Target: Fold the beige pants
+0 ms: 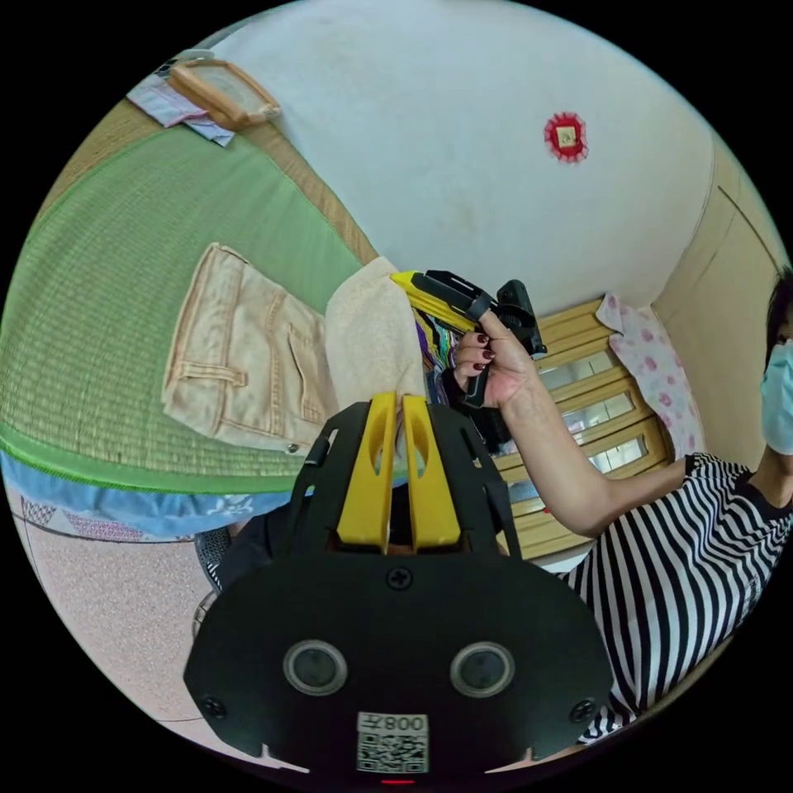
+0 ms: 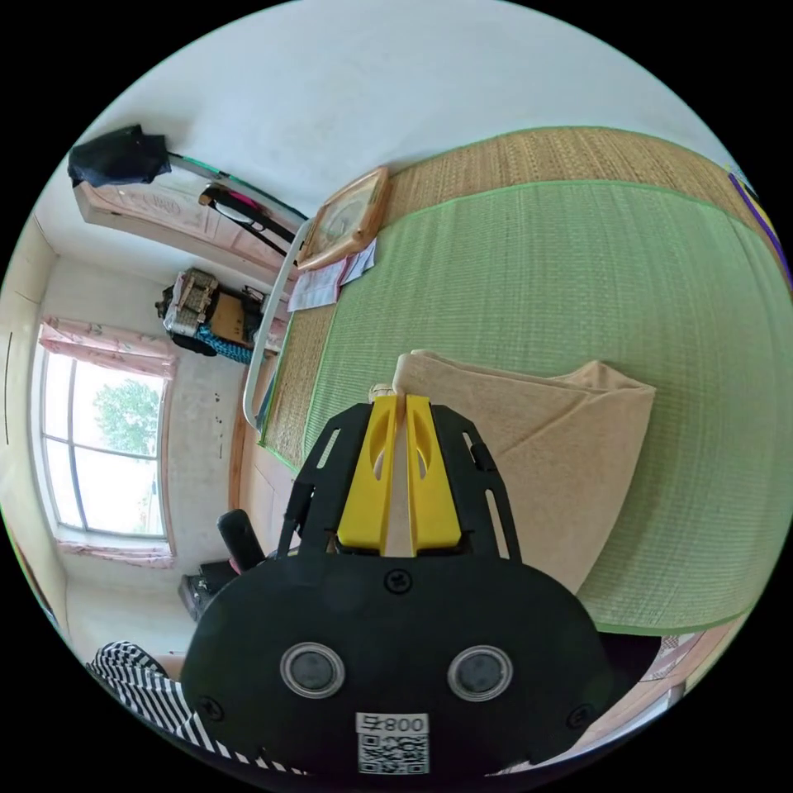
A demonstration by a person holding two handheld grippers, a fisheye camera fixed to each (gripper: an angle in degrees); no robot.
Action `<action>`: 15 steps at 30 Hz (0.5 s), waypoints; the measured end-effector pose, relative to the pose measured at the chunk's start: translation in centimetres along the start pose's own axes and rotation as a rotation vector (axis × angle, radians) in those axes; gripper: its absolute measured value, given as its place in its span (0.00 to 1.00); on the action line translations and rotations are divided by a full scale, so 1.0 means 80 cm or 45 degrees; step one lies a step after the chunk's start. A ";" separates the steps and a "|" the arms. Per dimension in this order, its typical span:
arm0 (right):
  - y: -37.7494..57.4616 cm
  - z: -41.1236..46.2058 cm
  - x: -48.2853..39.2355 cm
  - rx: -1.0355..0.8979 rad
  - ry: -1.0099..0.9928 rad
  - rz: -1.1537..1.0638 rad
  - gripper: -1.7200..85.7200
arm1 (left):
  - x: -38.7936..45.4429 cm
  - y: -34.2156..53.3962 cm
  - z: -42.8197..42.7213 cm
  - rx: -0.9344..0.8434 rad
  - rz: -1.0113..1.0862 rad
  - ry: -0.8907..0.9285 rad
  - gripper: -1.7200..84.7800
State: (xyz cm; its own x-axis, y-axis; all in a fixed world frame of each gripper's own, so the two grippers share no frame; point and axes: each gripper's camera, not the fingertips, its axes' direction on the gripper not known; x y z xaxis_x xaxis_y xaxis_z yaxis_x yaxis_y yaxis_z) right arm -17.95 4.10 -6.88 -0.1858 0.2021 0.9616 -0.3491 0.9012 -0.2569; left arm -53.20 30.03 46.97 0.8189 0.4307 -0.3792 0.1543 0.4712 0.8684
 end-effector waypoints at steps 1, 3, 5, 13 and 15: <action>-0.011 0.016 -0.019 -0.006 0.004 -0.010 0.04 | -0.004 -0.002 -0.008 0.010 -0.009 0.005 0.03; -0.027 0.040 -0.043 -0.017 0.009 -0.015 0.04 | -0.017 -0.009 -0.041 0.054 -0.042 0.005 0.03; -0.042 0.065 -0.064 -0.032 0.006 -0.014 0.04 | -0.024 -0.014 -0.062 0.068 -0.054 -0.023 0.03; -0.098 0.196 -0.140 -0.157 0.012 -0.031 0.04 | -0.068 -0.017 -0.129 0.085 -0.201 -0.109 0.03; -0.110 0.222 -0.148 -0.195 0.008 -0.019 0.04 | -0.077 -0.016 -0.141 0.083 -0.245 -0.105 0.03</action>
State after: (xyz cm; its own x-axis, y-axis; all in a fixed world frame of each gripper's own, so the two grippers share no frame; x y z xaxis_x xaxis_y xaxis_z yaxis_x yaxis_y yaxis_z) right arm -29.03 -13.02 -17.76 -0.1762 0.1904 0.9658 -0.2073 0.9519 -0.2255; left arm -64.67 35.47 44.58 0.8130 0.2718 -0.5149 0.3454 0.4867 0.8024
